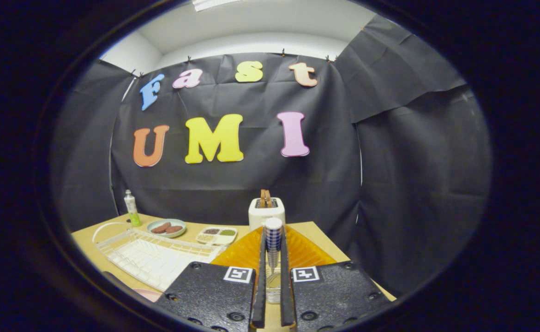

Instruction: Take the plate from the dish rack, then take the spoon from the basket and place it into the plate.

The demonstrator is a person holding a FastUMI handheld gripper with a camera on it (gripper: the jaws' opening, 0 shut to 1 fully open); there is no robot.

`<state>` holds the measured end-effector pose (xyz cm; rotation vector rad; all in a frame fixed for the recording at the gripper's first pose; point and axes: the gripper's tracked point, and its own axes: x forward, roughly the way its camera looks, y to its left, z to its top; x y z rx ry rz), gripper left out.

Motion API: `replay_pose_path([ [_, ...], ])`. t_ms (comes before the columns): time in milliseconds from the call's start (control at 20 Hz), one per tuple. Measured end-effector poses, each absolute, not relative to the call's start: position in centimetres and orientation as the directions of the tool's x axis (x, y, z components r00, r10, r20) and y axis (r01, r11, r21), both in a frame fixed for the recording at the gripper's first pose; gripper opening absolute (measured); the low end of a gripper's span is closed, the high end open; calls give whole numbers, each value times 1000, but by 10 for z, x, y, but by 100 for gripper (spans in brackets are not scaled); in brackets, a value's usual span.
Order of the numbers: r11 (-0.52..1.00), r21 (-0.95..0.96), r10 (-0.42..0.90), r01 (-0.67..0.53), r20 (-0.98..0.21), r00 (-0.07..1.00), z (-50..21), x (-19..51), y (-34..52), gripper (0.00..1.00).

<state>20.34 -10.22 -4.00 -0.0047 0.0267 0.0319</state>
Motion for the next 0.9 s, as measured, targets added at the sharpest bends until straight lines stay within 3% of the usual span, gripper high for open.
replay_pose_path([
  [300,992,-2,128,-128,-9,992,-37,147,-46,18],
  [900,912,16,403,-409,-218,889,-164,76,120,18],
])
